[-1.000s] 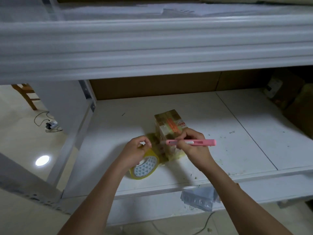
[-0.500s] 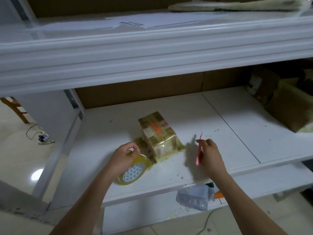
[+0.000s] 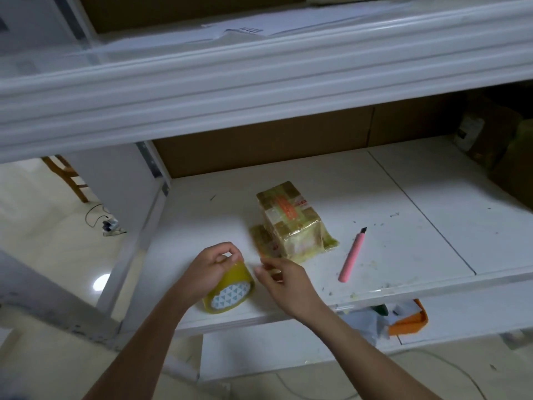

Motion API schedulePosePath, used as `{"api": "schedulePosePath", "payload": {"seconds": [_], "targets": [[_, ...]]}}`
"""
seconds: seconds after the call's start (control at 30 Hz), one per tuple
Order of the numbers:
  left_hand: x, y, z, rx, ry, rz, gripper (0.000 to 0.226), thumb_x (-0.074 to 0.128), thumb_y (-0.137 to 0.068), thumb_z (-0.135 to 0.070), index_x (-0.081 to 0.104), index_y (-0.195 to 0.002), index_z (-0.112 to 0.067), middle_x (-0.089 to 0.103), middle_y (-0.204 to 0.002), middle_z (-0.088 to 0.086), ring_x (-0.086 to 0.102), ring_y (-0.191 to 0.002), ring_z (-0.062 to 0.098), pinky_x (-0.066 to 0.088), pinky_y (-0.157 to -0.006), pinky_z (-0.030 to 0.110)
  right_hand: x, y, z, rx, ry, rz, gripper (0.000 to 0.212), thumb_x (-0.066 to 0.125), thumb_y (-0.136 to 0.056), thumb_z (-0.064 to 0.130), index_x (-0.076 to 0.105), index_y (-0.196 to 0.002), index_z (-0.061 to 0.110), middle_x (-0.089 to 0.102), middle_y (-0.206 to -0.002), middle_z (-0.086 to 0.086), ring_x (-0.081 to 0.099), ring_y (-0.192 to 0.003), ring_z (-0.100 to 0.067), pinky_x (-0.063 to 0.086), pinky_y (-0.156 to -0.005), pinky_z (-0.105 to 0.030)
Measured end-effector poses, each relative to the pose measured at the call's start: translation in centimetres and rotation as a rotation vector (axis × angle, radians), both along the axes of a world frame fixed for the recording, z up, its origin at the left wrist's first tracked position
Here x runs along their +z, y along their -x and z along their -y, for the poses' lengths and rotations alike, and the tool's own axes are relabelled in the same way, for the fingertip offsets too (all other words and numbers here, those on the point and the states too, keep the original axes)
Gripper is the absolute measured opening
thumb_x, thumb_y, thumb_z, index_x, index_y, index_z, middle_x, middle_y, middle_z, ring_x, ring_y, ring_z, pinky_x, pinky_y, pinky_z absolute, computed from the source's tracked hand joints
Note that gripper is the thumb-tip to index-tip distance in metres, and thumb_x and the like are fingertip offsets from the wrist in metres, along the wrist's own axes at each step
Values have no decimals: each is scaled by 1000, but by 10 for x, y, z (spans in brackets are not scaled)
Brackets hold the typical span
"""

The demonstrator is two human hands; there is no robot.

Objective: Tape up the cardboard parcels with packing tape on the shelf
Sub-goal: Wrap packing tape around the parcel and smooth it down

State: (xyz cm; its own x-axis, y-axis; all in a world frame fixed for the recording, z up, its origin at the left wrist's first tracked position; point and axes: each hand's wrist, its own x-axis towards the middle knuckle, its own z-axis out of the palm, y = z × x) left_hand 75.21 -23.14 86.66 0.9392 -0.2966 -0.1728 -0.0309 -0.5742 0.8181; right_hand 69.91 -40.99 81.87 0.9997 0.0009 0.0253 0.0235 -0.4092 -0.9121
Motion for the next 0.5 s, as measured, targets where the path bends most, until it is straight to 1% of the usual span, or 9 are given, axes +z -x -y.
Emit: {"api": "schedulePosePath", "payload": {"seconds": [0.07,0.13,0.2,0.23,0.3,0.33,0.37,0.43,0.5], "targets": [[-1,4,-6,-17,18,0,31,51,-101,-16,66,-77,-27,71,-83,9,70,-83,30,55,-82,45,2,-12,-18,-28,-178,-60,26,68,-91,31,72,-101,8,72,-99,-2,65,-85,-8,47,-72,-9],[-3,6,-13,-25,22,6,30,51,-100,-13,67,-79,-27,72,-83,10,69,-83,31,54,-83,45,-1,-18,-32,-37,-284,-78,12,73,-87,19,71,-81,9,73,-90,-6,66,-78,-12,50,-68,-15],[-3,9,-20,-13,35,21,31,53,-99,-13,70,-87,-35,71,-78,8,69,-79,28,54,-80,42,-7,-22,-42,-60,-260,-71,18,73,-87,15,66,-71,17,72,-87,-5,66,-77,-15,55,-71,-26],[-3,11,-25,-4,61,23,33,55,-99,-14,69,-98,-45,68,-75,9,67,-76,24,53,-79,38,-11,-25,-44,-88,-222,-70,22,71,-88,14,64,-68,20,72,-85,-2,67,-79,-16,57,-75,-33],[-3,13,-39,44,138,12,47,58,-98,-17,50,-128,-52,61,-74,17,65,-76,19,51,-79,23,-17,-28,-47,-151,-222,-94,26,65,-89,7,61,-67,20,69,-81,2,68,-82,-19,57,-80,-42],[-2,14,-48,66,163,4,49,58,-97,-17,45,-133,-46,63,-78,18,66,-81,19,50,-79,17,-19,-29,-49,-189,-273,-120,27,62,-90,4,60,-67,18,68,-80,2,68,-84,-22,57,-80,-46],[-2,15,-57,67,177,-2,43,59,-96,-14,48,-133,-36,65,-82,18,67,-86,20,50,-78,15,-21,-30,-51,-223,-346,-153,25,62,-90,5,60,-68,16,67,-79,1,69,-86,-25,58,-81,-48],[-5,18,-70,44,176,-6,24,62,-93,-9,61,-117,-9,66,-89,15,65,-89,23,51,-73,15,-23,-31,-57,-252,-451,-190,24,68,-90,20,61,-69,11,66,-75,0,69,-85,-31,58,-79,-50],[-9,21,-80,49,154,11,21,72,-88,-19,64,-99,-3,66,-87,13,64,-84,22,51,-69,19,-22,-33,-66,-216,-477,-190,28,73,-87,27,62,-69,9,66,-75,-3,70,-84,-33,59,-76,-50]]}}
